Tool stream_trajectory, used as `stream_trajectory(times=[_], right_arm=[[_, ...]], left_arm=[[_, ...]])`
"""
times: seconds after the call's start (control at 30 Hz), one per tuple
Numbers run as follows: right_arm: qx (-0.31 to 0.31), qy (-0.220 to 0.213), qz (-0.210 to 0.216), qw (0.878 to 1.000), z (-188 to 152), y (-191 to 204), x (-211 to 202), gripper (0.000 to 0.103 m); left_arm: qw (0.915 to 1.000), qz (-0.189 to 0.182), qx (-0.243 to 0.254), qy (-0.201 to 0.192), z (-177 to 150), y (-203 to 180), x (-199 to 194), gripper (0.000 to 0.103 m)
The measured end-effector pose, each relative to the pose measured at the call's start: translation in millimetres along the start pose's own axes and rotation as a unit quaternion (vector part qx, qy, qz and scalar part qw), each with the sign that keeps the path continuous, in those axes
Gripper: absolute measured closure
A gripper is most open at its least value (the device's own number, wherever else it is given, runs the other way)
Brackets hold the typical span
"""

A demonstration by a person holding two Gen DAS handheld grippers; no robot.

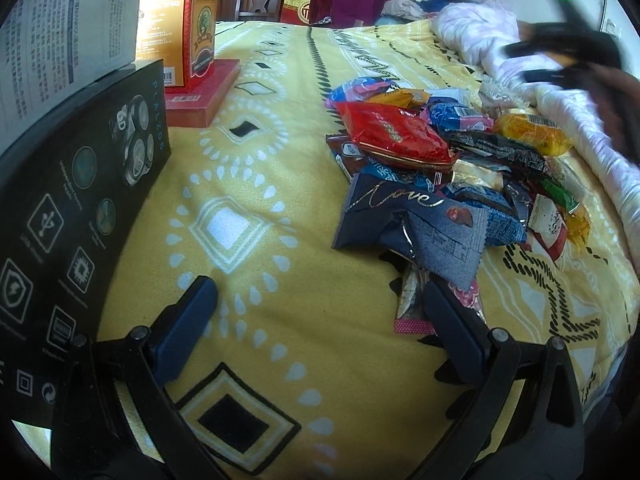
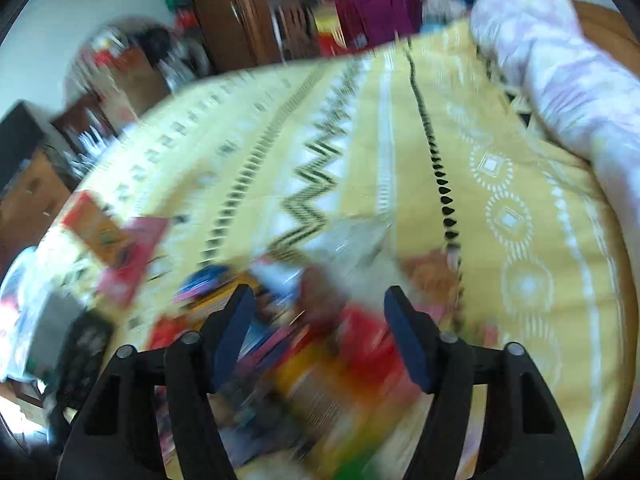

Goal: Organize snacks

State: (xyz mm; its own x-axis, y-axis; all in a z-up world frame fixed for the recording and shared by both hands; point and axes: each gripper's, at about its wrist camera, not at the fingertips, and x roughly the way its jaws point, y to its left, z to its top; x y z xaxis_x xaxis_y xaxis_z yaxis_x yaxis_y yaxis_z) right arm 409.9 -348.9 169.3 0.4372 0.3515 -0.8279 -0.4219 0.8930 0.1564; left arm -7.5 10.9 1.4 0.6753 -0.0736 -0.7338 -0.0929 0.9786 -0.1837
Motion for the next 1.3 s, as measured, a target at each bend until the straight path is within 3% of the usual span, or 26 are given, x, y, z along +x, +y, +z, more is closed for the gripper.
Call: stream_trajectory(times=[0.03, 0.17, 0.27, 0.33, 0.43, 0.5, 0.6, 0.67, 0.87, 0.97, 1.1, 1.2, 1.23, 1.3], right_arm=[[0.011, 0.019, 0.004, 1.000, 14.5, -10.9, 16.5, 0.041], [0.039, 0.087, -0.020, 0.995, 60.7, -41.0, 97.8, 0.042], [0.039, 0.143, -0.022, 0.989, 58.1, -46.4, 147.8, 0.042], [0.030, 0.202, 0.000, 0.979, 38.6, -33.3, 176.7, 0.040], [-0.029, 0.204, -0.027, 0.978, 16.1, 1.1, 172.9, 0.038], [-0.018, 0.211, 0.006, 0.977, 3.4, 13.4, 160.6, 0.041], [-0.053, 0.221, 0.017, 0.974, -21.5, 44.3, 141.5, 0.042], [-0.075, 0.214, 0.010, 0.974, -34.4, 63.2, 124.6, 0.042], [-0.100, 0.208, 0.059, 0.971, -80.0, 106.3, 71.1, 0.039], [-0.129, 0.197, 0.059, 0.970, -105.4, 125.1, 44.9, 0.036], [-0.107, 0.128, 0.099, 0.981, -105.5, 121.0, -19.9, 0.038], [-0.105, 0.039, 0.060, 0.992, -103.1, 106.5, -77.8, 0.030], [-0.097, 0.020, 0.053, 0.994, -109.2, 102.3, -91.9, 0.023], [-0.061, -0.010, 0.038, 0.997, -126.3, 76.0, -120.2, 0.020]], left_arm=[[1.0000, -0.004, -0.003, -0.001, -0.7, 1.1, -1.3, 0.000], [0.9999, -0.010, -0.007, -0.004, -1.3, 2.3, -3.0, 0.000], [0.9998, -0.014, -0.010, -0.004, -1.4, 3.2, -3.8, 0.000], [0.9998, -0.015, -0.012, -0.004, -1.1, 3.3, -4.0, 0.000], [0.9998, -0.014, -0.011, -0.003, -1.1, 2.7, -4.3, 0.000], [0.9998, -0.017, -0.013, -0.002, -1.0, 3.3, -4.9, 0.000], [0.9997, -0.018, -0.013, -0.003, -1.9, 3.0, -6.2, 0.000], [0.9997, -0.018, -0.013, -0.003, -2.7, 2.6, -6.9, 0.000], [0.9997, -0.020, -0.014, -0.004, -3.5, 4.0, -7.7, 0.000], [0.9997, -0.021, -0.014, -0.006, -4.2, 3.6, -8.7, 0.000], [0.9997, -0.019, -0.013, -0.005, -4.5, 3.0, -8.9, 0.000], [0.9998, -0.014, -0.010, -0.003, -4.6, 1.2, -8.6, 0.000], [0.9999, -0.012, -0.008, -0.001, -3.8, 0.7, -7.5, 0.000], [1.0000, -0.006, -0.001, 0.006, -3.3, -2.0, -6.6, 0.000]])
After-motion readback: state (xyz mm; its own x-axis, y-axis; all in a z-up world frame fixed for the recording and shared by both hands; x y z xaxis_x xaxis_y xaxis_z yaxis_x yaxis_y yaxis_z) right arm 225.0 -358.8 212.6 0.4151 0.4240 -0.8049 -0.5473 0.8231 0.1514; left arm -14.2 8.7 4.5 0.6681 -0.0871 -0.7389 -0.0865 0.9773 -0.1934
